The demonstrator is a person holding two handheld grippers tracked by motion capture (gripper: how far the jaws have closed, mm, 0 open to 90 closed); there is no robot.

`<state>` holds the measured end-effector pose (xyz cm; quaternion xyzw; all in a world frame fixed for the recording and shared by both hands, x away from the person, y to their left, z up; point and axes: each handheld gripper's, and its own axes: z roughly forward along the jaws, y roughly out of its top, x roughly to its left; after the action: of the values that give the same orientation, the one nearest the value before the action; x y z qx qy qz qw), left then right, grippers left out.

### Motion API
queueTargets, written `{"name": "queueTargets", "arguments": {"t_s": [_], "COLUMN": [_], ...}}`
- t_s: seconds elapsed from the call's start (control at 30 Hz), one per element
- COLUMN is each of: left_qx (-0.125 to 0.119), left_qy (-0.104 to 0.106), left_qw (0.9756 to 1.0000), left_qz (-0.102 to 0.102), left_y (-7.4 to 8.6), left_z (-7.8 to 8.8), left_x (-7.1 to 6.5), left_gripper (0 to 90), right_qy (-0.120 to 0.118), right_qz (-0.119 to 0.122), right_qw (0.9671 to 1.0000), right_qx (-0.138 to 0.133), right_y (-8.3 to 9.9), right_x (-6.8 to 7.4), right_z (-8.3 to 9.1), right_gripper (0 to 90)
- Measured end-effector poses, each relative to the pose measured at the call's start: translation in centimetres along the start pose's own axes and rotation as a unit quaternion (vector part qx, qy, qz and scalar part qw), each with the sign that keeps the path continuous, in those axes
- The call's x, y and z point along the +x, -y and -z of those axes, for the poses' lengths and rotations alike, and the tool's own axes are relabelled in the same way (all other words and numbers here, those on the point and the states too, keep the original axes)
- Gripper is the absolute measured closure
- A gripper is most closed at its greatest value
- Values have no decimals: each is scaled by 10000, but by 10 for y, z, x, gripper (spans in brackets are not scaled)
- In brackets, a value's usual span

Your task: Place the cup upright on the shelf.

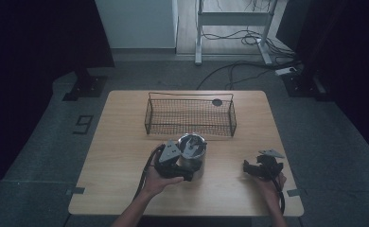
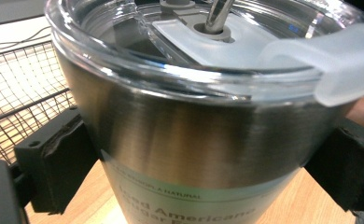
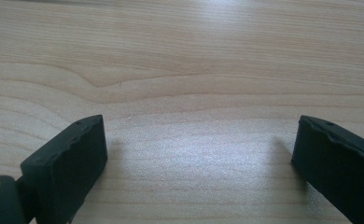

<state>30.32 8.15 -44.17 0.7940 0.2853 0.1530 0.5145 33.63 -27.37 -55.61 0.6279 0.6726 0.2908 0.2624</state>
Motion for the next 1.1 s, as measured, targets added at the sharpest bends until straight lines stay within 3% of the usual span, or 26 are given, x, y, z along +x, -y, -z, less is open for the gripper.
{"name": "queueTargets", "arguments": {"t_s": [1.1], "left_qx": [-275], "left_qy": [-231], "left_qw": [9993], "left_qz": [80], "left_y": [-14], "left_z": [14], "left_x": [35], "left_gripper": [42], "right_qy": [16], "right_qz": [-10], "right_qw": [10000], "right_qx": [-10], "right_y": [0], "right_x": [0], "right_z": [0], "right_gripper": [31]}}
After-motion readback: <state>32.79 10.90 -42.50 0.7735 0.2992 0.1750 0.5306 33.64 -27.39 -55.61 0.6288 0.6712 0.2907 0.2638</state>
